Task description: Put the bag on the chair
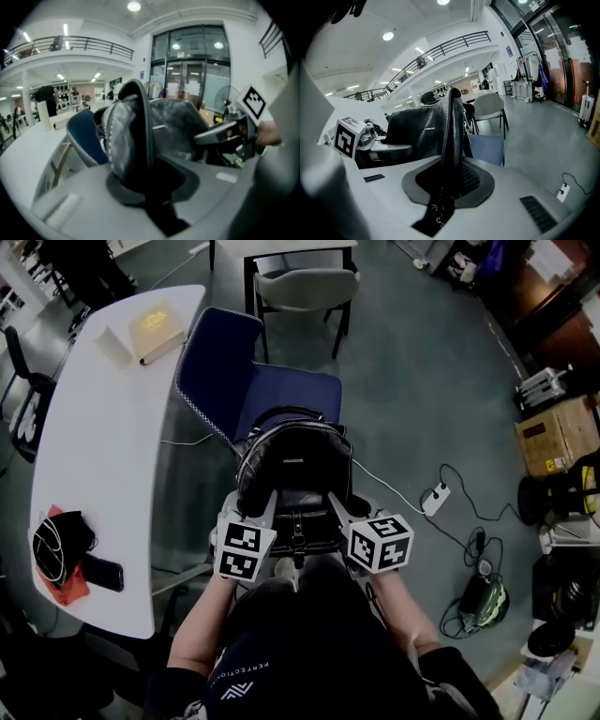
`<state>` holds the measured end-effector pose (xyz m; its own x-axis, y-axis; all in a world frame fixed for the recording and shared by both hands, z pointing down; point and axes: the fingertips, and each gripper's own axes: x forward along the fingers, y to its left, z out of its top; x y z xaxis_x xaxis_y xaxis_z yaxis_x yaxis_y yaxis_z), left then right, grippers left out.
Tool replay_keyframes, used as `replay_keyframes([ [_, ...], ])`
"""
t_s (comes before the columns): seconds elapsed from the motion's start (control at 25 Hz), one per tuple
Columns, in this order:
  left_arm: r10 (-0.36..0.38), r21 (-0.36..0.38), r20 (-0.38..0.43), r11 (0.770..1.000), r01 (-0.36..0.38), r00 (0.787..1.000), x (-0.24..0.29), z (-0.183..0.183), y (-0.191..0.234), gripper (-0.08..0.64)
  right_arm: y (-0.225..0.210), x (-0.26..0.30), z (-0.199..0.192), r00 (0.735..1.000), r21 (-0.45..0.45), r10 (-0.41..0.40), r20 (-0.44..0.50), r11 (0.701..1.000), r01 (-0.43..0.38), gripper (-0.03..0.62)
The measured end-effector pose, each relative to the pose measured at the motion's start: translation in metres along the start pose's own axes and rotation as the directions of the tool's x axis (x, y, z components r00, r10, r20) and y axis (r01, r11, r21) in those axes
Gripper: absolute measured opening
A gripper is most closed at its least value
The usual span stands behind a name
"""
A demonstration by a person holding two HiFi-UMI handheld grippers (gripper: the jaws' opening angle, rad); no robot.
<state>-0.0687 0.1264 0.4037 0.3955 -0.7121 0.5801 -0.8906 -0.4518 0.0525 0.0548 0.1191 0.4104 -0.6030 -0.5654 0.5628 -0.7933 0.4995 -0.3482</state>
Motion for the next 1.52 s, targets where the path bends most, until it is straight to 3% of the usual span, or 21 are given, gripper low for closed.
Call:
replay_keyframes([
  [0.76, 0.091, -0.122, -0.071, 0.987, -0.1, 0.993, 0.141, 0.036, 0.059, 0.068, -0.108, 0.117, 0.065, 0.986, -0.016, 0.108, -0.13, 0.994, -0.111, 0.051],
  [1.52, 0.04, -0.199, -0.17, 0.977, -0.075, 0.985, 0.242, 0.007, 0.123, 0.075, -0.161, 0.224, 0.059, 0.966, 0.041, 0.071, -0.25, 0.997, -0.063, 0.053],
])
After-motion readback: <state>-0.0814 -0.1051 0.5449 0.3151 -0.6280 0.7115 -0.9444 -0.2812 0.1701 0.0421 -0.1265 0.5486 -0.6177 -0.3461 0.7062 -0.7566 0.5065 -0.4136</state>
